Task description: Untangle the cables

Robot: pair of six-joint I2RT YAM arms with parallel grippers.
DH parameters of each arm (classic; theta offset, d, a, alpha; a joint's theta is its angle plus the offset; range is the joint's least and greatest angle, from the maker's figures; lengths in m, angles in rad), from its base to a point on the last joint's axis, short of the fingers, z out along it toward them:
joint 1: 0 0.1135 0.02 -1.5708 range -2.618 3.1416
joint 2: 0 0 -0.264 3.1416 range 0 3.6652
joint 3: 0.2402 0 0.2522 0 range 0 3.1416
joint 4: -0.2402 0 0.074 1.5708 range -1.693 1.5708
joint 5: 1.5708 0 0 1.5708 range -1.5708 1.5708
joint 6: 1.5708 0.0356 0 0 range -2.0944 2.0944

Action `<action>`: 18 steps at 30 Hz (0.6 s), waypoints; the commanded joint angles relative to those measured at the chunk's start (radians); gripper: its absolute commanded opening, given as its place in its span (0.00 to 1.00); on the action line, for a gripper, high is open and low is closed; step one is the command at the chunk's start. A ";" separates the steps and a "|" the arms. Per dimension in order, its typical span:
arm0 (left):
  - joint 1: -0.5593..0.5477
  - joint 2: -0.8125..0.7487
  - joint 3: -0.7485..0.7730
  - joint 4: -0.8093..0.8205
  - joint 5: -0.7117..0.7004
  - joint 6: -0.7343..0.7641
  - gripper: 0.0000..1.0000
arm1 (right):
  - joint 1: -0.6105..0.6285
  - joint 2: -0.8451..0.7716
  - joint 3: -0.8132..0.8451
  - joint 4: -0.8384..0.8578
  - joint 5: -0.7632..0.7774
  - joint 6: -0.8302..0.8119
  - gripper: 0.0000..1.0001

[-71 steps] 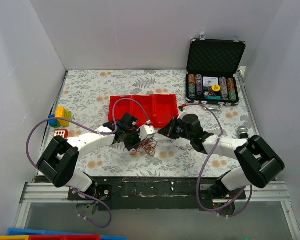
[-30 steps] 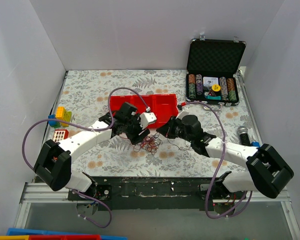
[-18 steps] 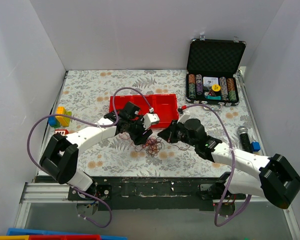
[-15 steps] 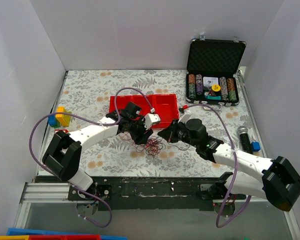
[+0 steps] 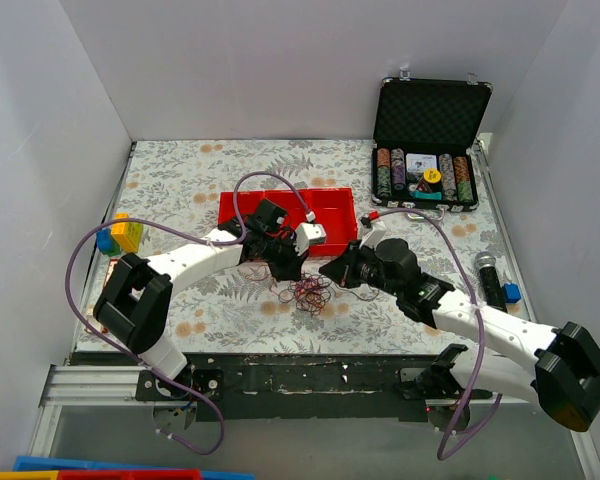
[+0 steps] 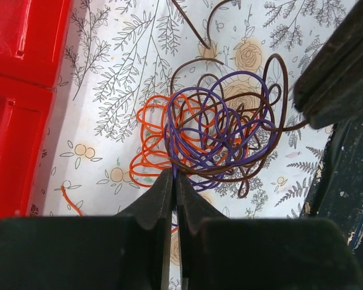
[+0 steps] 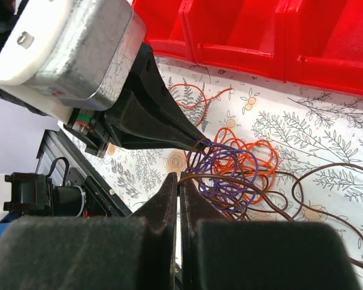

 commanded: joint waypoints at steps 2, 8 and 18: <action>0.002 -0.022 0.010 -0.023 0.047 0.016 0.00 | 0.005 -0.086 0.030 -0.046 0.021 -0.028 0.01; 0.012 -0.078 -0.031 -0.034 -0.035 0.052 0.00 | 0.002 -0.143 0.027 -0.120 0.054 -0.044 0.01; 0.076 -0.176 -0.178 0.004 -0.263 0.112 0.00 | -0.004 -0.344 0.145 -0.328 0.210 -0.113 0.01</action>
